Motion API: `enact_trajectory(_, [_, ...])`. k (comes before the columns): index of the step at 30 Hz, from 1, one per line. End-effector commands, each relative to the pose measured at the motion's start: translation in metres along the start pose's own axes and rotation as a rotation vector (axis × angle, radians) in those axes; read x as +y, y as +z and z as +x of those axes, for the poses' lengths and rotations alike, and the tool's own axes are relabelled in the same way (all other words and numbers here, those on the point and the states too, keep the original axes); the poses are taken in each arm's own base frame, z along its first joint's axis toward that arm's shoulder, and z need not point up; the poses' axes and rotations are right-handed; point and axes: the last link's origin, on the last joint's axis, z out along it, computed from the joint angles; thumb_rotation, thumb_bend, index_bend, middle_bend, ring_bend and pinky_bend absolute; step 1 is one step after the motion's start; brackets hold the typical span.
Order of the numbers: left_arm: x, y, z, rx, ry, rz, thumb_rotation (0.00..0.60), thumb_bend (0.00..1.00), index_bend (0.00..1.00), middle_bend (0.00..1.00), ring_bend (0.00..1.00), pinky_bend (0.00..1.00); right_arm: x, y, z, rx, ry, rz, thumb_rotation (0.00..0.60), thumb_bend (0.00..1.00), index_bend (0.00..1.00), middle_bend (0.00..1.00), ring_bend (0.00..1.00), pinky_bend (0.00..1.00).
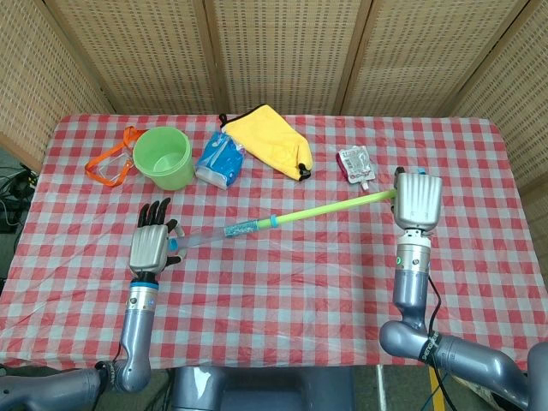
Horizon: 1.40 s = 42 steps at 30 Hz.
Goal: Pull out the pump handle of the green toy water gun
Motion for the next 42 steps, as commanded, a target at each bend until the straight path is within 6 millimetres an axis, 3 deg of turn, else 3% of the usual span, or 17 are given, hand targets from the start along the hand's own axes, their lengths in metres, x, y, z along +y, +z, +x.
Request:
enact_trajectory(1, [0.000, 0.001, 0.001, 0.002, 0.003, -0.001, 0.600, 0.40, 0.66, 0.00, 0.00, 0.00, 0.002, 0.001, 0.001, 0.007, -0.010, -0.005, 0.600, 0.53, 0.76, 1.00, 1.00, 0.81])
enact_trajectory(17, [0.000, -0.001, -0.001, -0.005, 0.010, 0.001, 0.600, 0.40, 0.66, 0.00, 0.00, 0.00, 0.013, 0.004, 0.009, 0.037, -0.028, -0.040, 0.600, 0.53, 0.76, 1.00, 1.00, 0.81])
enact_trajectory(29, [0.005, 0.003, 0.006, -0.006, 0.048, -0.038, 0.600, 0.40, 0.64, 0.00, 0.00, 0.00, 0.024, 0.003, -0.011, -0.032, -0.078, -0.082, 0.600, 0.53, 0.76, 1.00, 1.00, 0.81])
enact_trajectory(32, [0.003, 0.003, 0.005, -0.019, 0.071, -0.042, 0.600, 0.39, 0.54, 0.00, 0.00, 0.00, 0.028, 0.005, -0.013, -0.036, -0.106, -0.101, 0.600, 0.53, 0.75, 1.00, 1.00, 0.81])
enact_trajectory(36, [-0.001, 0.003, 0.005, -0.046, 0.098, -0.038, 0.600, 0.36, 0.20, 0.00, 0.00, 0.00, 0.037, 0.004, -0.014, -0.017, -0.250, -0.146, 0.600, 0.47, 0.65, 1.00, 0.98, 0.80])
enact_trajectory(40, [-0.003, 0.002, 0.008, -0.053, 0.118, -0.043, 0.600, 0.35, 0.06, 0.00, 0.00, 0.00, 0.044, 0.000, -0.017, -0.094, -0.357, -0.197, 0.600, 0.36, 0.52, 0.93, 0.90, 0.75])
enact_trajectory(42, [-0.003, 0.001, 0.010, -0.057, 0.111, -0.044, 0.600, 0.33, 0.01, 0.00, 0.00, 0.00, 0.045, -0.002, -0.019, -0.134, -0.392, -0.213, 0.600, 0.30, 0.43, 0.84, 0.83, 0.73])
